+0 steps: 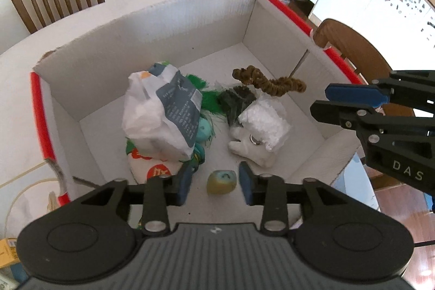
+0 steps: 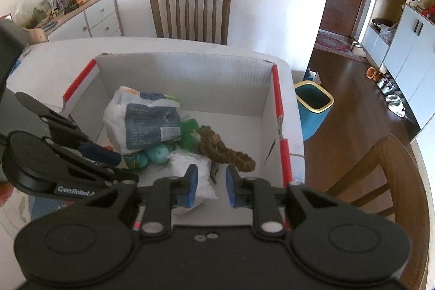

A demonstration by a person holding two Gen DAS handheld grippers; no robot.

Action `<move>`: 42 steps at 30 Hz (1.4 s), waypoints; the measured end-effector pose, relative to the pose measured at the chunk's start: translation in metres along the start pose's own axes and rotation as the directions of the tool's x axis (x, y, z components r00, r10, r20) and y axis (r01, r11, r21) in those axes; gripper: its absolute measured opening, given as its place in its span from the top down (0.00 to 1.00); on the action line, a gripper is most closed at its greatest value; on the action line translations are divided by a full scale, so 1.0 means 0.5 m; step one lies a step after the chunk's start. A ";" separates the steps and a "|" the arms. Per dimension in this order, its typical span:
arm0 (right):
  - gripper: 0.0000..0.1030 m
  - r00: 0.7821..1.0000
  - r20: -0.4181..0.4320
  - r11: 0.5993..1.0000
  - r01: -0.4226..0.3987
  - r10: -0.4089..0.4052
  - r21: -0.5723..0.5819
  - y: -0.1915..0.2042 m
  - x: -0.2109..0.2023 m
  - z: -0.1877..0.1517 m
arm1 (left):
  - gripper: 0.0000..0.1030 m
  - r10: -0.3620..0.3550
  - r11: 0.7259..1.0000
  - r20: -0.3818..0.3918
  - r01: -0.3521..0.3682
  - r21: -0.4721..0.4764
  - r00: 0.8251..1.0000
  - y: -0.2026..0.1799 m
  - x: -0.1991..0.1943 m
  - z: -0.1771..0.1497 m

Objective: Organize objects
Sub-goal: 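Open both grippers to drop the tag and hair tie into the box, then move both grippers back over the table items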

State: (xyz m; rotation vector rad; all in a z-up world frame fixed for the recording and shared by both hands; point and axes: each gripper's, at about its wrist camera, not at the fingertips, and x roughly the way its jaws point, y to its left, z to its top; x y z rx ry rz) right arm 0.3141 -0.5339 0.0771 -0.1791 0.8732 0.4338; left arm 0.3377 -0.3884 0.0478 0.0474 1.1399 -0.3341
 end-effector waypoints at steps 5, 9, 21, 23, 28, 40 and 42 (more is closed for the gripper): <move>0.78 1.000 0.026 1.000 -0.009 0.009 0.016 0.006 -0.027 -0.002 | 0.56 0.000 1.000 0.065 0.000 0.007 0.998 0.002 -0.049 -0.012; 0.78 0.999 0.047 1.000 -0.007 0.006 0.019 0.017 -0.050 -0.004 | 0.56 -0.006 1.000 0.116 0.008 -0.017 0.993 0.019 -0.093 -0.024; 0.72 0.995 0.093 0.999 -0.025 0.022 0.030 0.109 -0.106 -0.003 | 0.45 0.003 0.998 0.257 0.013 -0.060 0.966 0.085 -0.215 -0.086; 0.68 0.995 0.099 0.999 -0.029 0.026 0.030 0.130 -0.112 -0.001 | 0.43 0.010 0.998 0.268 0.007 -0.065 0.963 0.099 -0.228 -0.099; 0.58 0.993 0.115 0.999 -0.039 0.034 0.038 0.182 -0.120 0.008 | 0.35 0.021 0.997 0.294 0.003 -0.082 0.956 0.142 -0.267 -0.133; 0.27 0.991 0.114 0.997 -0.068 0.064 0.033 0.315 -0.097 0.024 | 0.23 0.077 0.993 0.304 -0.048 -0.103 0.950 0.260 -0.318 -0.211; 0.24 0.991 0.112 0.996 -0.077 0.072 0.035 0.336 -0.091 0.026 | 0.23 0.082 0.993 0.300 -0.052 -0.104 0.951 0.277 -0.322 -0.225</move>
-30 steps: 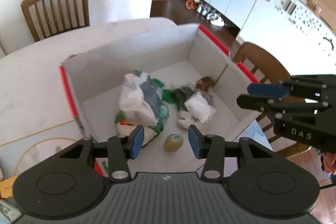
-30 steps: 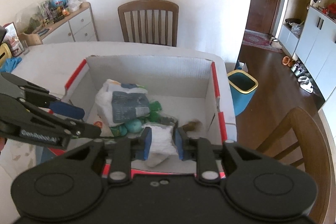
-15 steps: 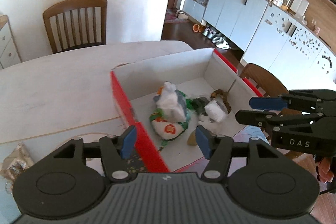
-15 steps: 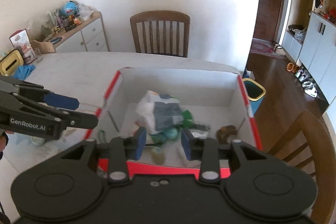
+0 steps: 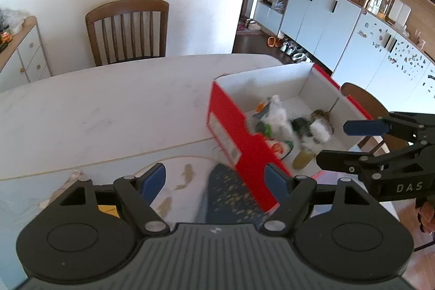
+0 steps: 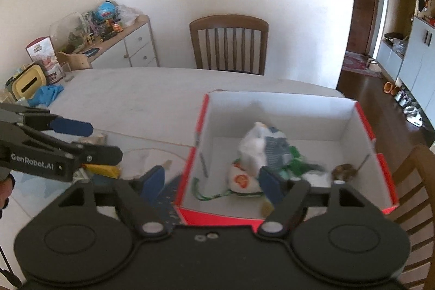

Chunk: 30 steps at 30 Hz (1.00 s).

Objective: Organize objects
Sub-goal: 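Move both grippers back over the table items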

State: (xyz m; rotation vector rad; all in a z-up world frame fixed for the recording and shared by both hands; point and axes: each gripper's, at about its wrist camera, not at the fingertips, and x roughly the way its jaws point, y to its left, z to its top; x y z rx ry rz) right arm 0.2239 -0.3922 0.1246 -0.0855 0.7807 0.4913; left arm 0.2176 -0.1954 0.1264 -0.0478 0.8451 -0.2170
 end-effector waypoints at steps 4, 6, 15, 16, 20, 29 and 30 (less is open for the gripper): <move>0.18 1.000 -0.004 1.000 -0.013 0.013 0.002 0.041 0.016 0.002 | 0.19 0.012 1.000 -0.003 -0.012 -0.007 1.000 0.038 -0.011 -0.018; 0.15 1.000 -0.006 1.000 -0.016 0.016 -0.001 0.060 0.024 0.001 | 0.18 0.012 1.000 -0.002 -0.012 -0.011 1.000 0.058 -0.017 -0.026; 0.08 0.999 -0.024 0.999 -0.042 0.042 -0.022 0.138 0.054 0.001 | 0.17 0.013 1.000 -0.005 -0.014 -0.027 1.000 0.134 -0.031 -0.052; 0.08 0.999 -0.026 0.999 -0.042 0.041 -0.023 0.145 0.058 0.000 | 0.14 0.013 0.999 -0.008 -0.013 -0.029 1.000 0.143 -0.032 -0.056; 0.08 0.999 -0.035 0.999 -0.041 0.040 -0.025 0.168 0.070 0.000 | 0.03 0.015 0.998 -0.009 -0.016 -0.057 1.000 0.176 -0.030 -0.069; 0.08 0.998 -0.064 0.999 -0.030 0.027 -0.039 0.212 0.109 0.002 | 0.01 0.040 0.992 -0.002 -0.039 -0.119 0.999 0.262 -0.022 -0.093; 0.08 0.997 -0.069 0.999 -0.028 0.025 -0.042 0.216 0.115 0.002 | 0.01 0.046 0.991 -0.008 -0.046 -0.128 0.999 0.274 -0.020 -0.096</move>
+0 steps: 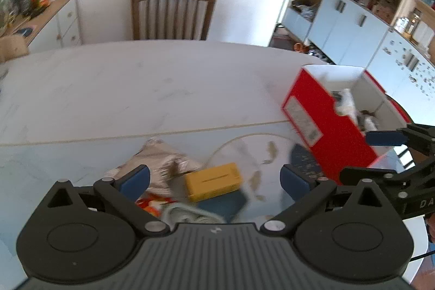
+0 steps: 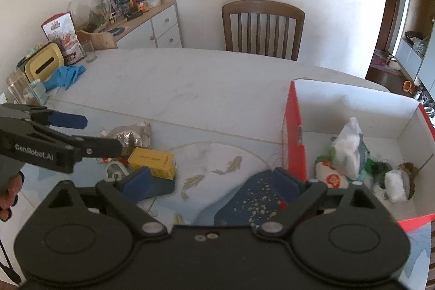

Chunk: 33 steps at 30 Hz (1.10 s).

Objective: Organize objects
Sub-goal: 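Move both grippers back over the table items, then grasp the silver foil snack bag with the left gripper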

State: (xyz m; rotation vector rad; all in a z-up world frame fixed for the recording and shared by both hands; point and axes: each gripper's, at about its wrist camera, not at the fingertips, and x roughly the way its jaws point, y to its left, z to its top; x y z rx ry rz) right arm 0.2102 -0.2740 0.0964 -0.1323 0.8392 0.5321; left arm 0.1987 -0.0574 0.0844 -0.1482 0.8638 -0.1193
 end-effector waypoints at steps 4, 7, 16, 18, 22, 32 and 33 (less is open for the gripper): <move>0.08 1.000 -0.018 1.000 0.004 -0.004 -0.006 0.012 0.024 0.001 | 0.01 0.045 0.999 -0.016 -0.045 -0.024 0.999 0.050 0.012 -0.006; 0.08 0.999 -0.036 1.000 -0.003 0.002 -0.009 0.023 0.043 0.002 | 0.01 0.067 0.996 -0.025 -0.068 -0.051 0.997 0.085 0.020 -0.010; 0.09 0.995 -0.091 0.995 -0.045 0.037 -0.087 0.080 0.100 0.008 | 0.01 0.086 0.995 -0.034 -0.088 -0.044 0.996 0.131 0.052 -0.010; 0.10 0.994 -0.103 0.993 -0.059 0.048 -0.105 0.096 0.116 0.010 | 0.01 0.091 0.995 -0.037 -0.092 -0.032 0.995 0.132 0.064 -0.007; 0.10 0.991 -0.121 0.988 -0.079 0.063 -0.135 0.124 0.148 0.016 | 0.01 0.091 0.995 -0.047 -0.092 -0.028 0.995 0.139 0.089 0.000; 0.12 0.983 -0.158 0.988 -0.108 0.090 -0.114 0.161 0.223 0.028 | 0.01 0.084 0.996 -0.094 -0.084 0.008 0.992 0.141 0.164 0.014; 0.12 0.982 -0.161 0.988 -0.112 0.094 -0.107 0.162 0.229 0.028 | 0.01 0.081 0.997 -0.098 -0.080 0.007 0.992 0.142 0.170 0.014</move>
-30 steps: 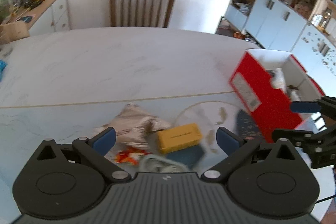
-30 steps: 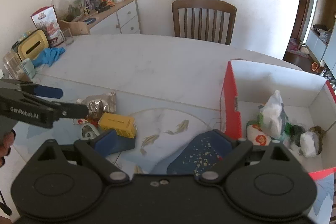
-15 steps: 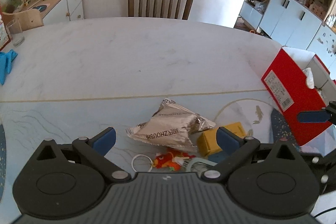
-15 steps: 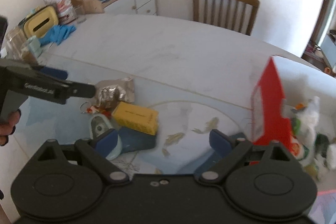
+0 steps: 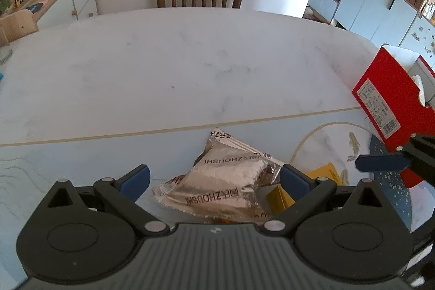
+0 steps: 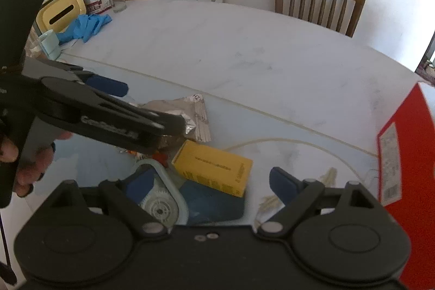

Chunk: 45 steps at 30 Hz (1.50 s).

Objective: Organize objects
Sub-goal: 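Grasp the silver foil snack bag with the left gripper, then grasp the yellow box with the right gripper while the left holds the foil bag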

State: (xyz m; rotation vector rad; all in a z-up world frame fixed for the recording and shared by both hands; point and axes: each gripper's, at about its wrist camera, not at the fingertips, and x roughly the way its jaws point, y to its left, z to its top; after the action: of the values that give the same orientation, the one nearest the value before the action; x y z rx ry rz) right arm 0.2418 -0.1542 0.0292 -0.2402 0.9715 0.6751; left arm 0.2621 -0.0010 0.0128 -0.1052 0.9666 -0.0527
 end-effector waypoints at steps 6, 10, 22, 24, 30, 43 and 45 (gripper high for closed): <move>0.15 1.000 -0.013 1.000 0.007 -0.007 0.024 0.001 0.027 0.009 | 0.02 -0.016 1.000 -0.009 0.016 -0.001 1.000 -0.006 0.025 0.003; 0.21 1.000 -0.025 0.999 0.011 -0.010 0.047 -0.003 0.038 0.010 | 0.08 -0.027 1.000 -0.002 0.027 0.007 1.000 -0.008 0.033 0.002; 0.47 1.000 -0.014 0.998 0.014 -0.013 0.061 -0.011 0.035 0.012 | 0.45 -0.078 0.997 0.014 0.079 -0.014 0.997 -0.011 0.027 0.003; 0.54 1.000 -0.014 0.998 0.020 -0.019 0.067 -0.016 0.032 0.014 | 0.48 -0.071 0.997 0.015 0.071 -0.007 0.997 -0.015 0.024 0.003; 0.71 1.000 -0.008 0.997 0.025 -0.024 0.071 -0.027 0.023 0.015 | 0.51 -0.059 0.998 0.015 0.060 -0.026 0.998 -0.008 0.018 0.003; 0.20 1.000 -0.028 0.999 0.016 -0.014 0.046 -0.001 0.040 0.019 | 0.51 -0.029 0.997 0.031 0.031 -0.065 0.999 0.033 -0.005 0.007; 0.20 0.999 -0.037 0.997 0.018 -0.015 0.069 0.000 0.052 0.025 | 0.51 -0.019 0.998 0.033 0.022 -0.066 0.999 0.036 -0.006 0.007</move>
State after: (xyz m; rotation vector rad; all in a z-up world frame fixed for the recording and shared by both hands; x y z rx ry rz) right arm 0.2601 -0.1375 0.0148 -0.1994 1.0250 0.6227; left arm 0.2632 0.0175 0.0154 -0.1768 0.9357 -0.0376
